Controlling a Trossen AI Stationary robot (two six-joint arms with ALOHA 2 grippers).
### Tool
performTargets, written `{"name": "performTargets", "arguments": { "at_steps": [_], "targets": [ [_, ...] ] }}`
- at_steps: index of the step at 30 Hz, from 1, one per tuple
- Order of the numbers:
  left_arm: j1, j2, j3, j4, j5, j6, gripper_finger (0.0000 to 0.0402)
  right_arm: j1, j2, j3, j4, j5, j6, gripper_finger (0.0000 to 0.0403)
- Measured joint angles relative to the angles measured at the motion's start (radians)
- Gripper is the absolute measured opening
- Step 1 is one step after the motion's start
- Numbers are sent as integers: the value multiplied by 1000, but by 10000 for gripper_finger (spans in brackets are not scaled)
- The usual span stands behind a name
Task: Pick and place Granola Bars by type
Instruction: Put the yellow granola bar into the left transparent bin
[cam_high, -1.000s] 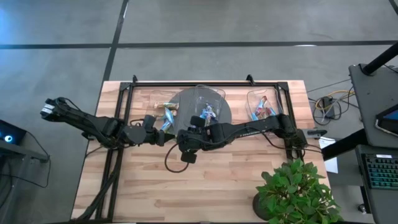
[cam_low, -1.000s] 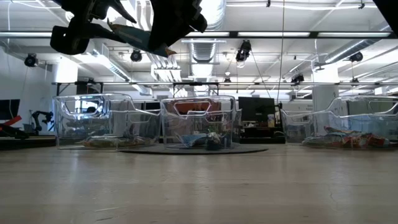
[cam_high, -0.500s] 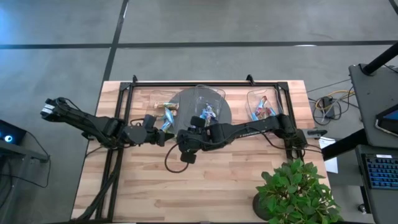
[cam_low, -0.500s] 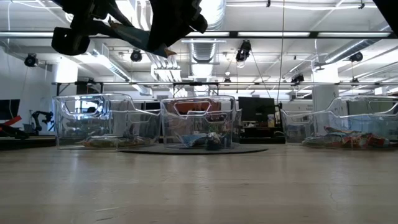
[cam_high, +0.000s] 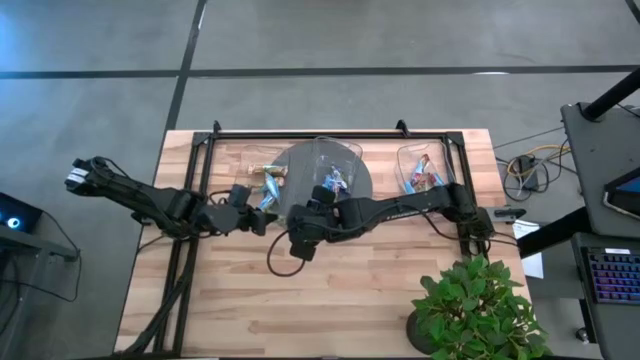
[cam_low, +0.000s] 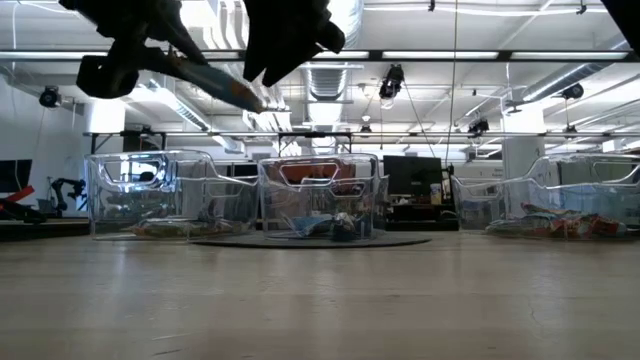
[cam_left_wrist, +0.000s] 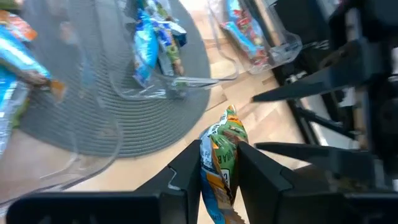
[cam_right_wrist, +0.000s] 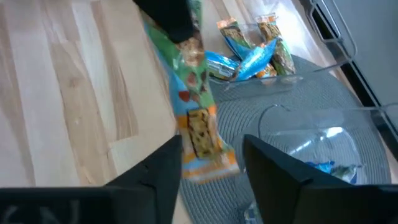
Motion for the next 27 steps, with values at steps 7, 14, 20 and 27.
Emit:
{"name": "performTargets", "arguments": {
  "at_steps": [7,14,20,27],
  "targets": [
    [20,-19,0,-85,-44,-4,77,5,-15,0,-47,42,21,243],
    [58,-92,49,-254,-241,64,74,26,-59,0,-112,242,32,297],
    [85,-80,74,-470,-467,171,73,29,-72,0,-131,291,69,306],
    [135,54,53,-469,-478,367,73,29,-68,-3,-135,290,89,296]
  ]
}}
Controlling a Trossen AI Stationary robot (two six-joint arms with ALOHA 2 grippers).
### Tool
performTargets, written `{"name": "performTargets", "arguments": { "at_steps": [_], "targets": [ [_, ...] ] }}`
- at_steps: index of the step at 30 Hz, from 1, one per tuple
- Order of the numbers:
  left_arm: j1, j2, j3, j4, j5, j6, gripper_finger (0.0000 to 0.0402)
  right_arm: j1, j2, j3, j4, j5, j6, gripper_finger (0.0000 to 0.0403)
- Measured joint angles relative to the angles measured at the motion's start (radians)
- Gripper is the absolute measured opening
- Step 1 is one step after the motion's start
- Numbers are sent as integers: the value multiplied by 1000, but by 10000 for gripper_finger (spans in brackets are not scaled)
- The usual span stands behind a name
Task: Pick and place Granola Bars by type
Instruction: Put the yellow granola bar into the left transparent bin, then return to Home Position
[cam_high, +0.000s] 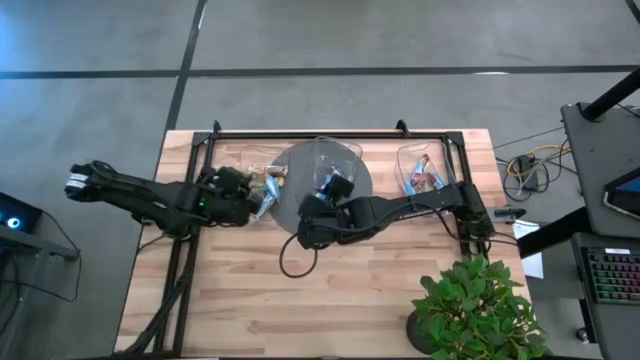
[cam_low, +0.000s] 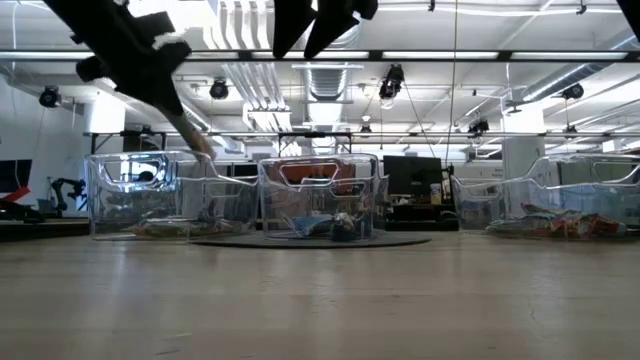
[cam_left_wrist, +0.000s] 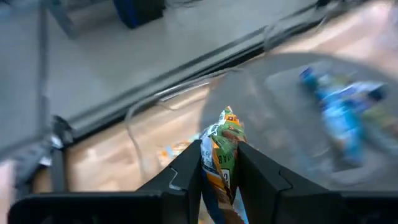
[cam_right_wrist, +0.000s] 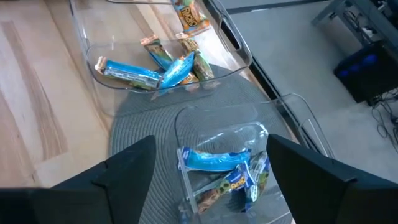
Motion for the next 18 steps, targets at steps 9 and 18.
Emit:
{"name": "performTargets", "arguments": {
  "at_steps": [9,18],
  "targets": [
    [20,206,14,9,7,153,86,0,1,-5,-1,-3,22,298],
    [13,238,70,-50,115,137,163,1,2,-7,-35,-8,60,298]
  ]
}}
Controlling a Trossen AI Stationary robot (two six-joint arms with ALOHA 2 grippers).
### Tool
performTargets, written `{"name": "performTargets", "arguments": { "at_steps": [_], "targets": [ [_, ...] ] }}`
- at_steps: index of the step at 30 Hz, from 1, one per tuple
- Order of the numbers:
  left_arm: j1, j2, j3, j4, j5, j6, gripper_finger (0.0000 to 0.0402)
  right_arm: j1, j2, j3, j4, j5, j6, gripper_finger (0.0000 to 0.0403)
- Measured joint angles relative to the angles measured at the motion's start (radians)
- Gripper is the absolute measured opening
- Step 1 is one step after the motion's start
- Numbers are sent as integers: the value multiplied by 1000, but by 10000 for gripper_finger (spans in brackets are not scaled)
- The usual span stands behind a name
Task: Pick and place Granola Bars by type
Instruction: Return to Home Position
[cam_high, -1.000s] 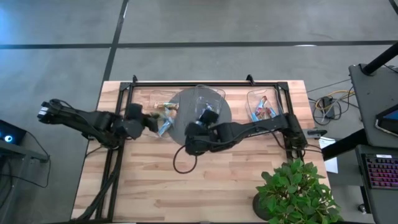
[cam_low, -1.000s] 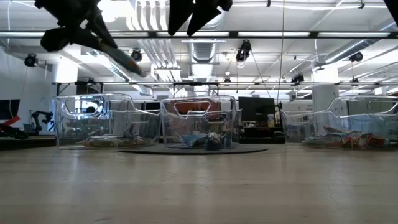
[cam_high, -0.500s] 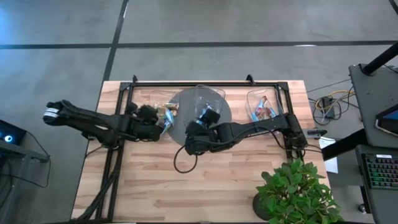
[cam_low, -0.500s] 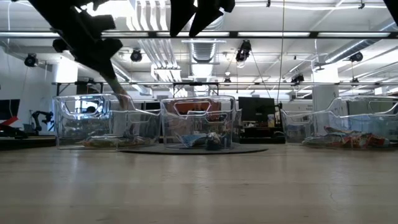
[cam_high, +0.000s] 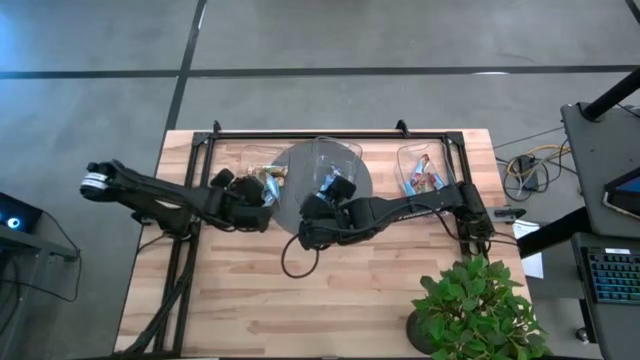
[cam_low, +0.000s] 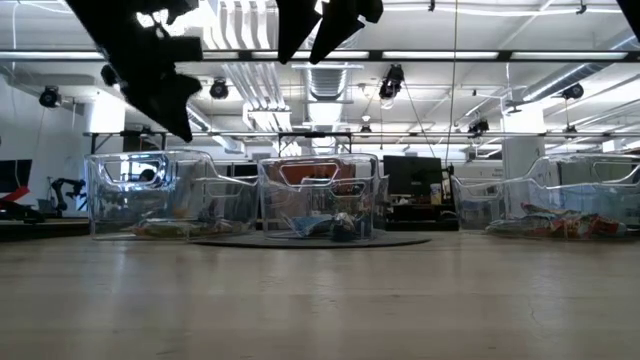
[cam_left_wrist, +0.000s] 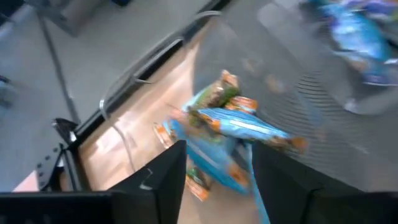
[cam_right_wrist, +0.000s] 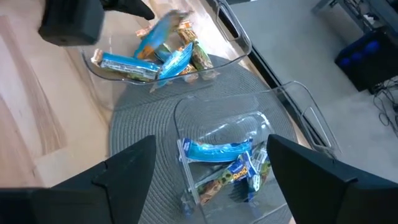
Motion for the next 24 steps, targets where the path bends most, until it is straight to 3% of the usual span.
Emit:
{"name": "performTargets", "arguments": {
  "at_steps": [4,14,20,22,24],
  "targets": [
    [-48,-38,100,-60,63,10,171,3,0,4,0,-19,12,300],
    [-177,-196,285,-62,25,43,172,-5,0,67,0,-51,-115,290],
    [-183,-296,321,-61,53,-63,172,-8,-1,185,3,-52,-132,296],
    [-183,-323,321,-48,85,-48,172,-5,-3,234,20,-109,-195,299],
    [-183,-349,306,6,133,-1,172,-12,-8,277,40,-286,-292,301]
  ]
}}
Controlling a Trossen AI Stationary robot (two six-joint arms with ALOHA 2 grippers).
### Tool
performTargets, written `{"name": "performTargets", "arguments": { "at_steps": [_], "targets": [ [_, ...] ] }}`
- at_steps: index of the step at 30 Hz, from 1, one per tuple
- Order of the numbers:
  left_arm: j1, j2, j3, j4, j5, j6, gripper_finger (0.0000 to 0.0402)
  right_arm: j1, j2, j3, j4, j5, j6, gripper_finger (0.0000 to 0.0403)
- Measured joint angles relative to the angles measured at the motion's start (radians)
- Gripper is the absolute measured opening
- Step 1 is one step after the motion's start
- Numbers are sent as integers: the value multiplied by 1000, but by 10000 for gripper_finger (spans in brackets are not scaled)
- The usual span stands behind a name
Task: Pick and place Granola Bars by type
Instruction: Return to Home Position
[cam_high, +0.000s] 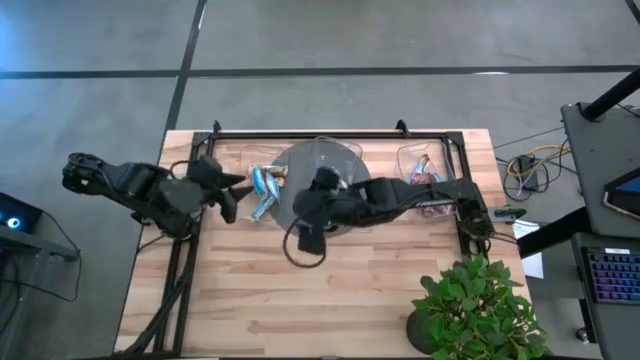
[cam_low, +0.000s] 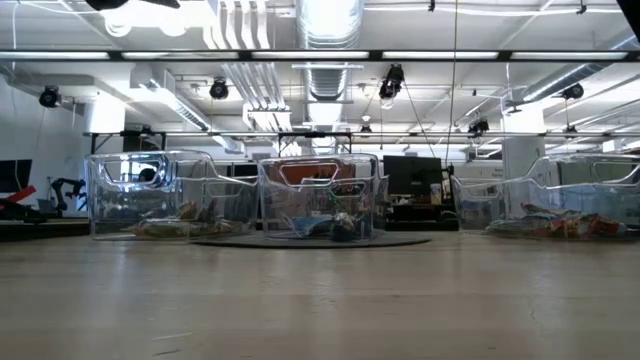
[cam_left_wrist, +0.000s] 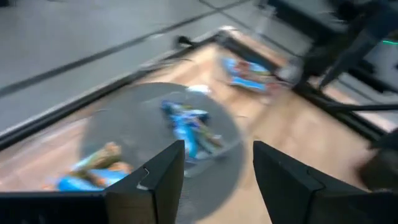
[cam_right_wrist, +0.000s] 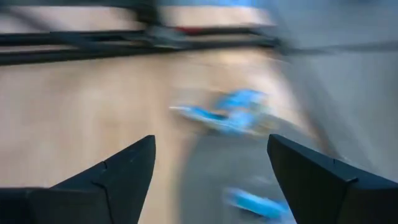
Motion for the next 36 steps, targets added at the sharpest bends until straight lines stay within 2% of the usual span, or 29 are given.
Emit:
{"name": "performTargets", "arguments": {
  "at_steps": [3,5,14,20,24,29,36],
  "targets": [
    [0,-29,-57,155,108,94,172,-30,-20,-12,93,-324,-70,304],
    [0,-40,-122,304,163,143,172,-57,-26,-37,127,-447,-67,304],
    [6,-122,-552,972,354,140,172,-88,-91,-283,163,-492,52,294],
    [9,-203,-772,1382,431,155,172,-92,-301,-630,491,-497,142,295],
    [29,-254,-837,1437,443,146,172,-97,-472,-891,733,-495,167,300],
    [108,-292,-829,1311,538,141,172,-103,-648,-1138,900,-492,169,306],
    [225,-383,-834,1189,643,193,172,-109,-874,-1397,1098,-493,186,307]
  ]
}}
